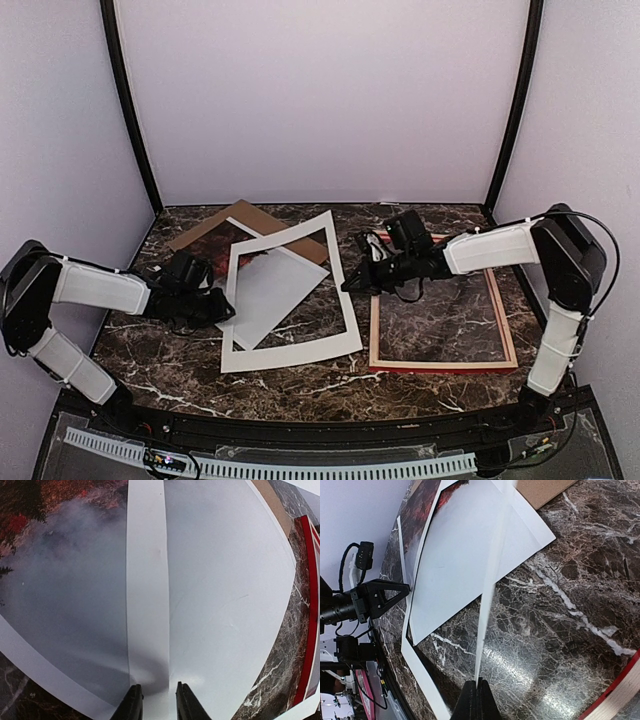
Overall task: Put the photo into the frame
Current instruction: Pick up the mat board from the photo, then place the mat board on the glass panel.
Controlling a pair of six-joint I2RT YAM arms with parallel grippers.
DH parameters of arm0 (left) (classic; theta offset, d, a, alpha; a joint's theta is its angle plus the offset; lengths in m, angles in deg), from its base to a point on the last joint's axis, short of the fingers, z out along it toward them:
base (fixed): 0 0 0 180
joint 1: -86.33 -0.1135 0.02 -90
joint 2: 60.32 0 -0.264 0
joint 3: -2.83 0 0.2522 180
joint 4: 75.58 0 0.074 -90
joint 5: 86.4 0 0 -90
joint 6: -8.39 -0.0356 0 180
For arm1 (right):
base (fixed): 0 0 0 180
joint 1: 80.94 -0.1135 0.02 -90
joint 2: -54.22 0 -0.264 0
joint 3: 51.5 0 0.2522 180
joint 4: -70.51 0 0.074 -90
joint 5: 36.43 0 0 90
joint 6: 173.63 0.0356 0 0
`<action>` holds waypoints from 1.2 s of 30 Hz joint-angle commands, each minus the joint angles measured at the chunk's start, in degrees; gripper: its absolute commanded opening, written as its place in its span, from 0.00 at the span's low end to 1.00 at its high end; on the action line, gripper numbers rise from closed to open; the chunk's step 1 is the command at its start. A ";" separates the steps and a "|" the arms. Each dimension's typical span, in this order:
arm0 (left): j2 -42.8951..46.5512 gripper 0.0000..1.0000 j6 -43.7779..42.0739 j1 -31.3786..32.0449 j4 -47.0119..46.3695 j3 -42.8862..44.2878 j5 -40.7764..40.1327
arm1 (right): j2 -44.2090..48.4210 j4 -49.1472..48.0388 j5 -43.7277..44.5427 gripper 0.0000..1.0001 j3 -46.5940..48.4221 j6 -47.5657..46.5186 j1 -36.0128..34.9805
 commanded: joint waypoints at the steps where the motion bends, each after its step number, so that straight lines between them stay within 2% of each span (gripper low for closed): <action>1: 2.52 0.29 -1.86 0.36 2.25 0.91 -1.06 | 3.18 -0.09 -0.33 0.00 0.37 -1.03 0.75; 4: 4.60 0.36 -2.83 0.36 3.03 1.59 -0.79 | 5.34 2.46 -0.03 0.00 -0.04 -1.88 1.33; 8: 7.60 0.51 -4.93 0.36 4.32 2.96 -0.38 | 10.03 8.25 1.42 0.00 -1.08 -3.87 2.55; 16: 8.55 0.61 -10.07 0.52 8.17 6.36 -0.22 | 22.18 26.14 8.36 0.00 -4.72 -10.35 7.08; 25: 6.54 0.64 -12.93 0.97 9.60 10.10 2.12 | 32.76 41.58 21.53 0.00 -5.28 -14.77 14.12; 36: 2.43 0.65 -15.65 1.06 10.25 13.83 5.66 | 31.09 54.36 38.18 0.00 -0.52 -19.34 18.19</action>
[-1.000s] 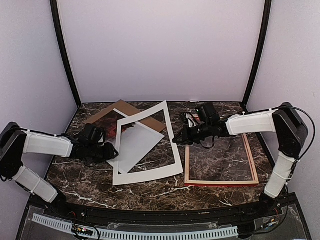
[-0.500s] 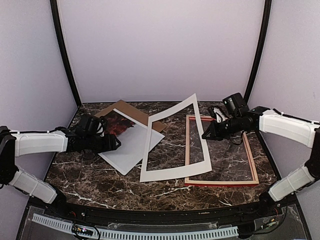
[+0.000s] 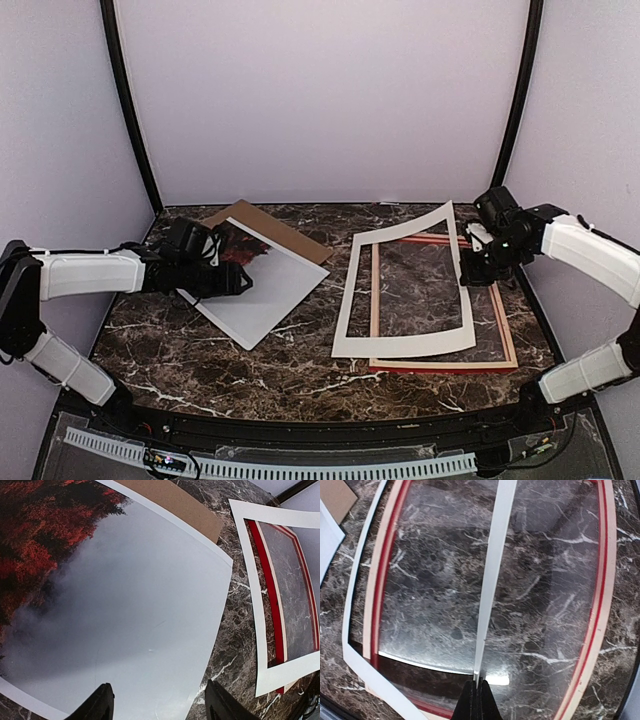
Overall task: Put the photo into the frame
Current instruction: Place the mat board on the glass panel.
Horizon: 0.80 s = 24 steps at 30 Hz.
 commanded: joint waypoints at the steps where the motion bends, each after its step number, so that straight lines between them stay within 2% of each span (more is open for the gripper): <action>1: -0.88 0.65 -1.98 0.21 1.67 1.96 1.91 | -1.58 5.59 10.13 0.00 3.56 -2.23 1.10; 13: -0.75 0.65 -0.88 0.37 1.45 1.37 2.13 | -10.34 7.62 18.88 0.00 7.85 -5.98 2.38; 24: -1.49 0.65 -0.68 0.54 1.38 1.69 1.91 | -10.70 6.72 19.29 0.00 7.75 -9.66 5.94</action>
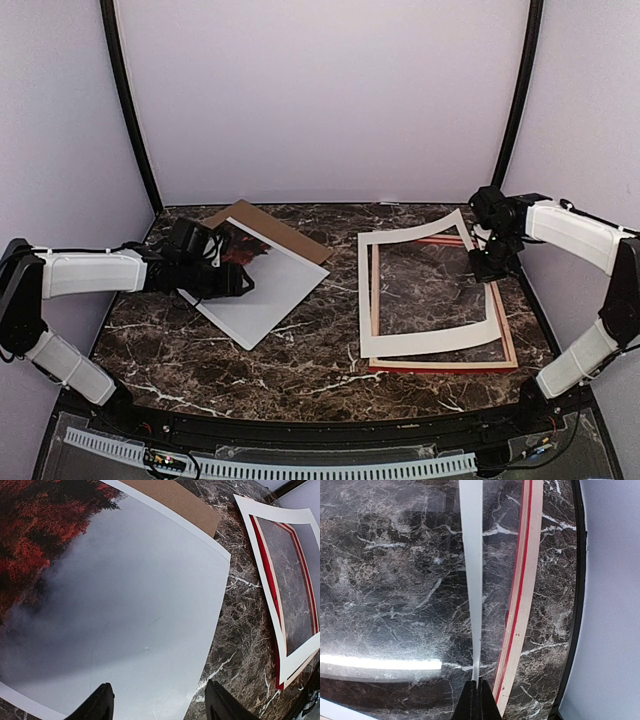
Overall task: Put the photo into the frame
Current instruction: Place the mat board on the glass panel.
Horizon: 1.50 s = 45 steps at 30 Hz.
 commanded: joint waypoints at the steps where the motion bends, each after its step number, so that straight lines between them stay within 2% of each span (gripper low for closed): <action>1: -0.37 0.65 0.15 0.50 1.01 1.05 0.22 | 0.59 -0.61 0.23 0.00 1.03 -2.73 1.61; 7: -0.42 0.65 0.37 0.52 0.88 0.76 -0.24 | 4.72 -5.55 -11.67 0.00 -1.60 -4.21 2.36; 19: -2.24 0.65 0.95 0.93 0.05 1.25 0.37 | 12.55 -9.14 -27.30 0.00 0.83 -3.45 3.67; 26: -2.22 0.65 0.90 0.96 0.10 1.20 0.24 | 14.53 -4.64 -24.83 0.00 3.23 -3.27 5.12; 33: -2.91 0.65 1.14 1.19 -0.03 1.67 0.85 | 14.12 1.90 -15.67 0.00 4.74 -2.92 5.31; 45: -1.70 0.65 1.85 2.04 0.82 1.59 0.21 | 8.68 3.57 -10.13 0.00 5.56 -4.69 5.35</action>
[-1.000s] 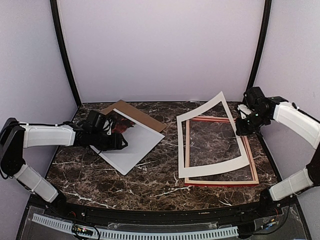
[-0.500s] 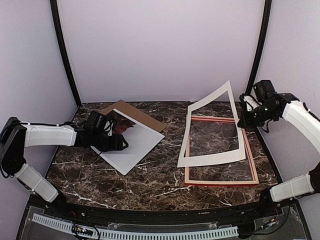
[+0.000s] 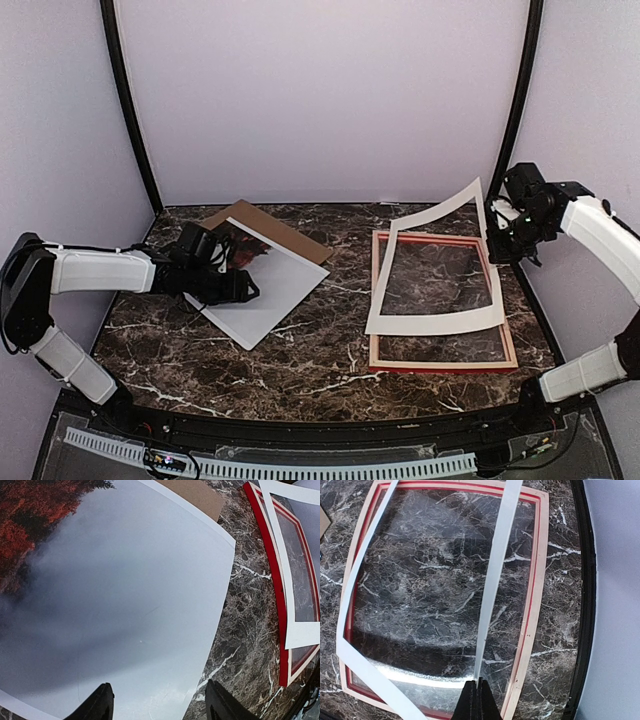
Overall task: Put the photo into the frame
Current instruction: Place the mat board on the glass panel.
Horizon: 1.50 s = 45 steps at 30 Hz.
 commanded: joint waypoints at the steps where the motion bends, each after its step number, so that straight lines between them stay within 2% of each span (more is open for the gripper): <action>1: 1.56 0.65 0.53 0.51 1.01 1.31 -0.16 | -3.47 0.46 3.07 0.00 1.81 -1.82 0.28; 9: 1.50 0.65 0.65 0.84 1.65 1.54 -0.48 | -8.33 0.32 6.73 0.00 1.78 -3.24 0.22; 26: -0.77 0.65 1.24 2.40 2.62 3.52 -1.37 | -12.25 -0.53 13.49 0.00 -0.41 -10.89 0.20; 45: -3.30 0.65 1.59 4.11 3.73 5.56 -2.47 | -15.14 -1.90 13.22 0.00 -1.26 -9.99 -0.14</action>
